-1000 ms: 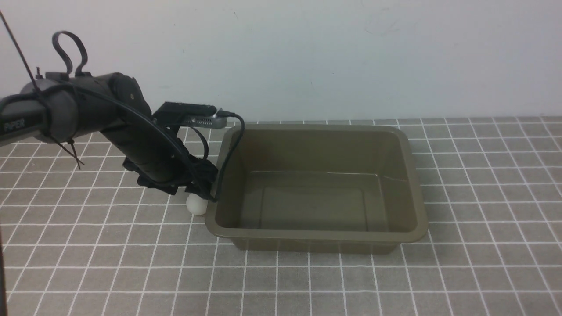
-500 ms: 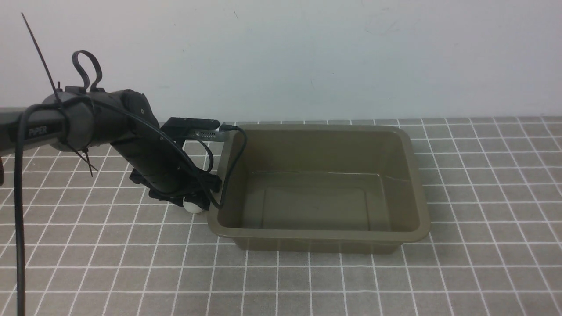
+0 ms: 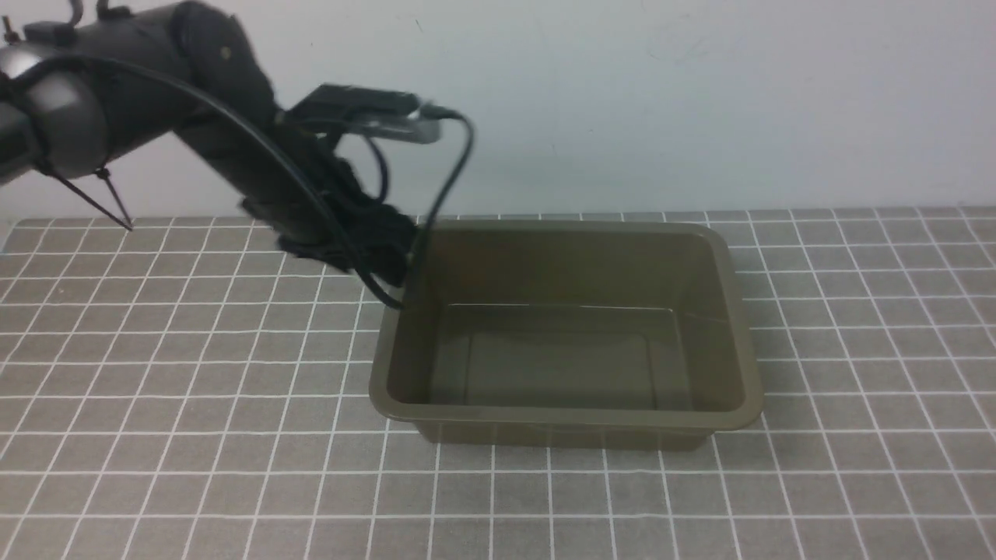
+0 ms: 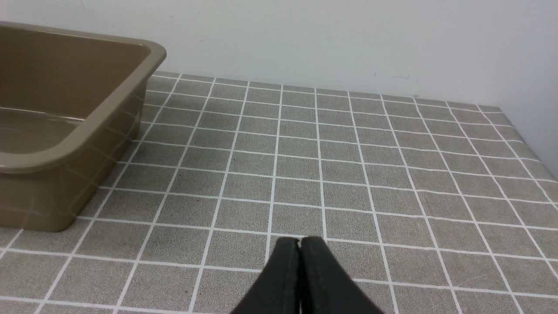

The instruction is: Put the table tennis balls into the box on the grey coffee tablecloth.

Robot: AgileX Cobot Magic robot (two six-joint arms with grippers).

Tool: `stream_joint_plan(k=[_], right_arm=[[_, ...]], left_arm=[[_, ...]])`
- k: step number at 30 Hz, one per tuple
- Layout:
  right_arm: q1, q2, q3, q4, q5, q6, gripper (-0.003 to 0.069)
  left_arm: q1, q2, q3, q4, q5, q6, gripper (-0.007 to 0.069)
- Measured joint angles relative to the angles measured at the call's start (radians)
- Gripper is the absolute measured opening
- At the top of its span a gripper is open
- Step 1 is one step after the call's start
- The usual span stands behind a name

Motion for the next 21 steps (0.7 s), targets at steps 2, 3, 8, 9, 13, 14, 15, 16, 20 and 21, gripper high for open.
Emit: stream_joint_plan(k=[2,3,8,9,13,14,15,16,20,21], right_arm=[[0.000,0.000,0.000,0.000,0.000,0.000,-0.0013],[0.000,0.000,0.000,0.000,0.000,0.000,-0.0013],[0.000,0.000,0.000,0.000,0.000,0.000,-0.0013],[0.000,0.000,0.000,0.000,0.000,0.000,-0.0013],[0.000,0.000,0.000,0.000,0.000,0.000,-0.0013],[0.000,0.000,0.000,0.000,0.000,0.000,-0.0013],[0.000,0.000,0.000,0.000,0.000,0.000,-0.0013],[0.000,0.000,0.000,0.000,0.000,0.000,-0.0013],[0.000,0.000,0.000,0.000,0.000,0.000,-0.0013],[0.000,0.000,0.000,0.000,0.000,0.000,-0.0013]], left_arm=[[-0.042,0.007,0.000,-0.014,-0.042,0.013,0.0352],[-0.062,0.017,0.000,-0.017,-0.064,0.013,0.0352],[-0.112,0.058,-0.009,-0.019,-0.113,-0.028,0.0472],[-0.113,0.059,-0.025,-0.017,-0.092,-0.038,0.0510],[-0.106,0.017,-0.126,0.047,0.066,-0.113,0.0505],[-0.103,-0.005,-0.143,0.067,0.092,-0.137,0.0463],[-0.102,-0.032,-0.155,0.101,0.134,-0.163,0.0406],[-0.101,-0.075,-0.162,0.138,0.167,-0.195,0.0314],[-0.101,-0.306,-0.117,0.233,0.196,-0.279,0.0043],[-0.101,-0.376,-0.089,0.242,0.182,-0.288,0.0022]])
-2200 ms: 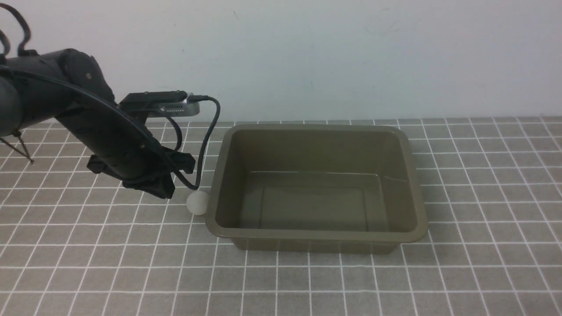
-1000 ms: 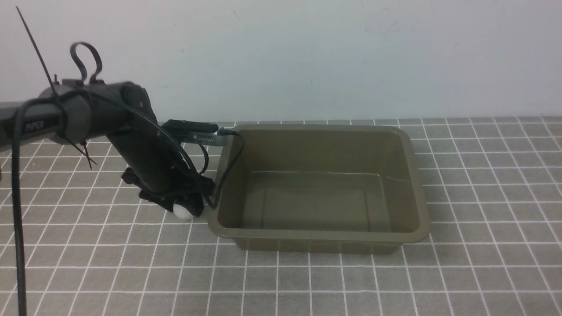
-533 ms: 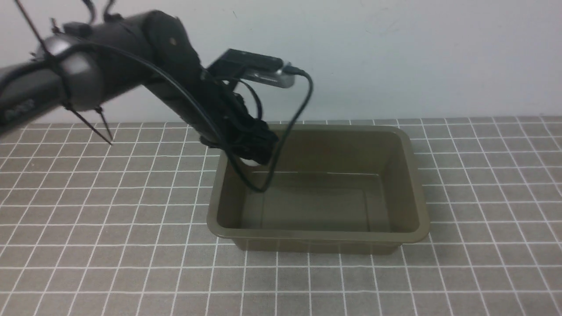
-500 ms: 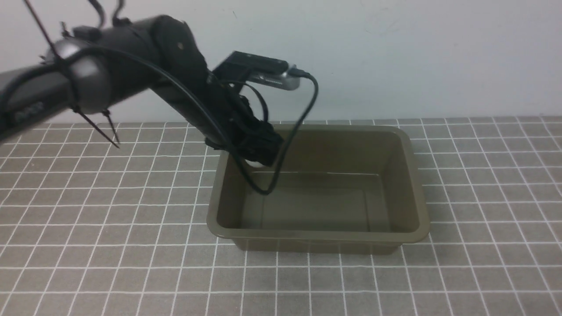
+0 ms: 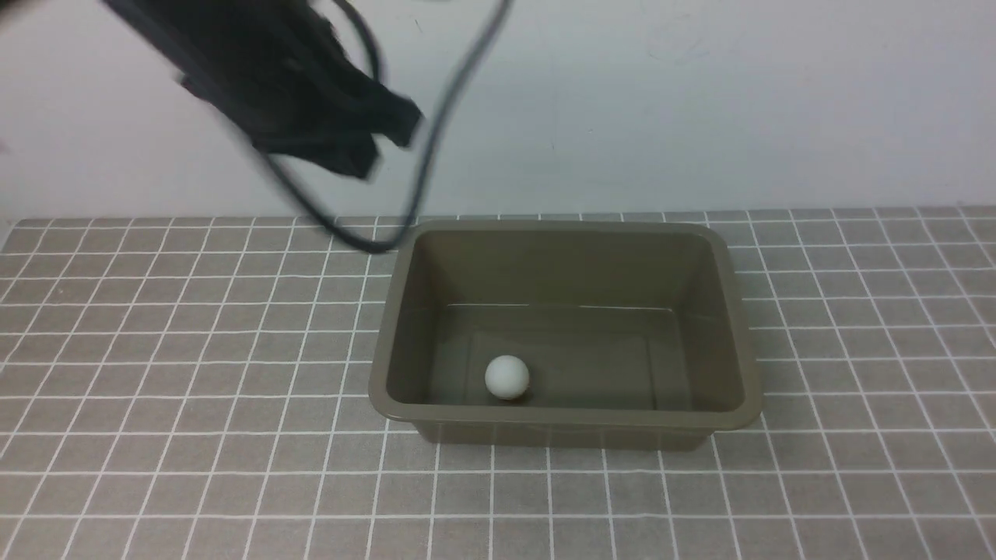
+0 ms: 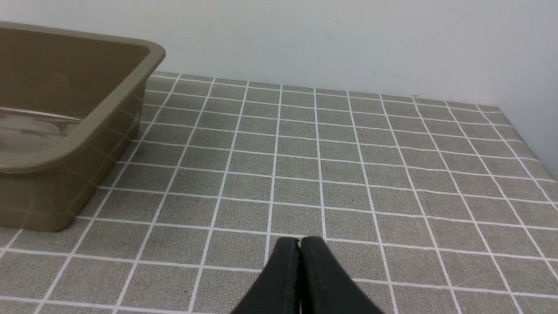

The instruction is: Put the table tennis balls into the box on the grey coffee tablecloth.

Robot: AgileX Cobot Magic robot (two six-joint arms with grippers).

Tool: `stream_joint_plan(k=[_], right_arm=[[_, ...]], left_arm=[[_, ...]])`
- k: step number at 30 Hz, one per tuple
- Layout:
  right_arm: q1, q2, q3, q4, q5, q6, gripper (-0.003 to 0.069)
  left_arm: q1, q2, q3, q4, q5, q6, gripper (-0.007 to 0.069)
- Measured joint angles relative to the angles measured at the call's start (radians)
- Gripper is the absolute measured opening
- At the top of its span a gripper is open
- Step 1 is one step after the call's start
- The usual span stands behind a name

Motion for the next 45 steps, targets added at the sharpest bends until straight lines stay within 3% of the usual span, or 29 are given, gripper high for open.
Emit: stream_joint_plan(k=[17,24,28,33,36,45], right_arm=[[0.000,0.000,0.000,0.000,0.000,0.000,-0.0013],[0.000,0.000,0.000,0.000,0.000,0.000,-0.0013],[0.000,0.000,0.000,0.003,0.000,0.000,-0.0013],[0.000,0.000,0.000,0.003,0.000,0.000,-0.0013],[0.000,0.000,0.000,0.003,0.000,0.000,-0.0013],[0.000,0.000,0.000,0.003,0.000,0.000,-0.0013]], left_arm=[[0.000,-1.050,0.506,0.033,-0.283,0.032,-0.0005],[0.030,-1.473,0.932,0.144,-0.515,-0.123,-0.0005],[0.144,-1.512,1.109,0.128,-0.595,-0.077,-0.0005],[0.298,-1.508,1.360,0.039,-0.671,0.133,-0.0005],[0.342,-1.508,1.487,-0.040,-0.703,0.187,-0.0005],[0.343,-1.507,1.672,-0.046,-0.743,0.066,-0.0005]])
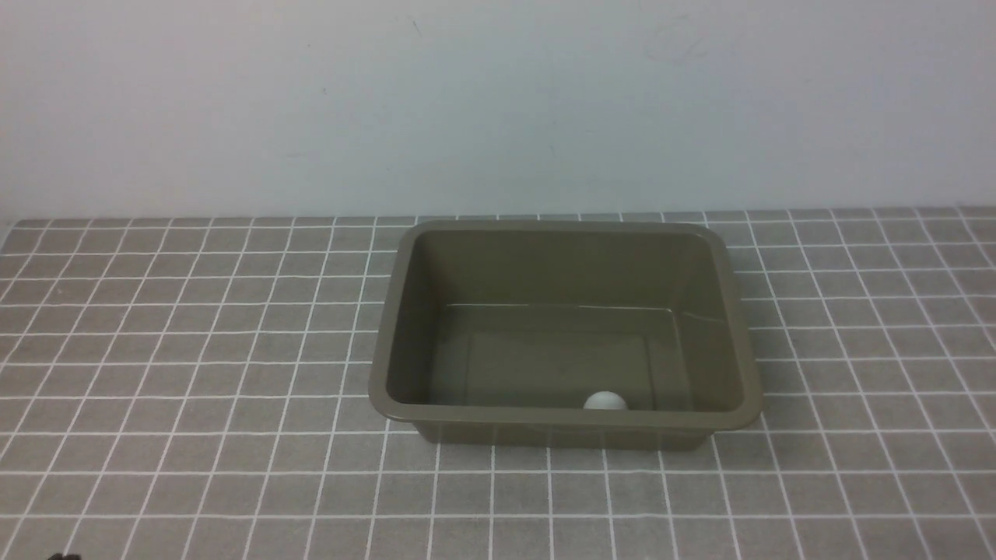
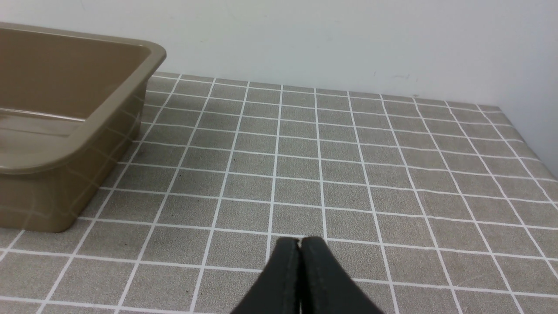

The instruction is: Put the table tennis balls into the box on the grey coffee tablecloth.

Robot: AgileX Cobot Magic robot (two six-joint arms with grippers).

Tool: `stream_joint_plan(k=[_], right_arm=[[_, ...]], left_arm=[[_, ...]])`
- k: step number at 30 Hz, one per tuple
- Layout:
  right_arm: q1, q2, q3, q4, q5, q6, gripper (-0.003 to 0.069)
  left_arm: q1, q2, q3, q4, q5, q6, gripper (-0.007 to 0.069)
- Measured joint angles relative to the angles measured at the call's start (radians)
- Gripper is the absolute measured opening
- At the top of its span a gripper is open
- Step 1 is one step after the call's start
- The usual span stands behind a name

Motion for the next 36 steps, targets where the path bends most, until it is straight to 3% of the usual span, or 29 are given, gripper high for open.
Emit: stream_joint_plan(k=[36], right_arm=[[0.000,0.000,0.000,0.000,0.000,0.000,-0.0013]], left_arm=[[0.002,0.000,0.000,0.000,0.000,-0.029,-0.0005]])
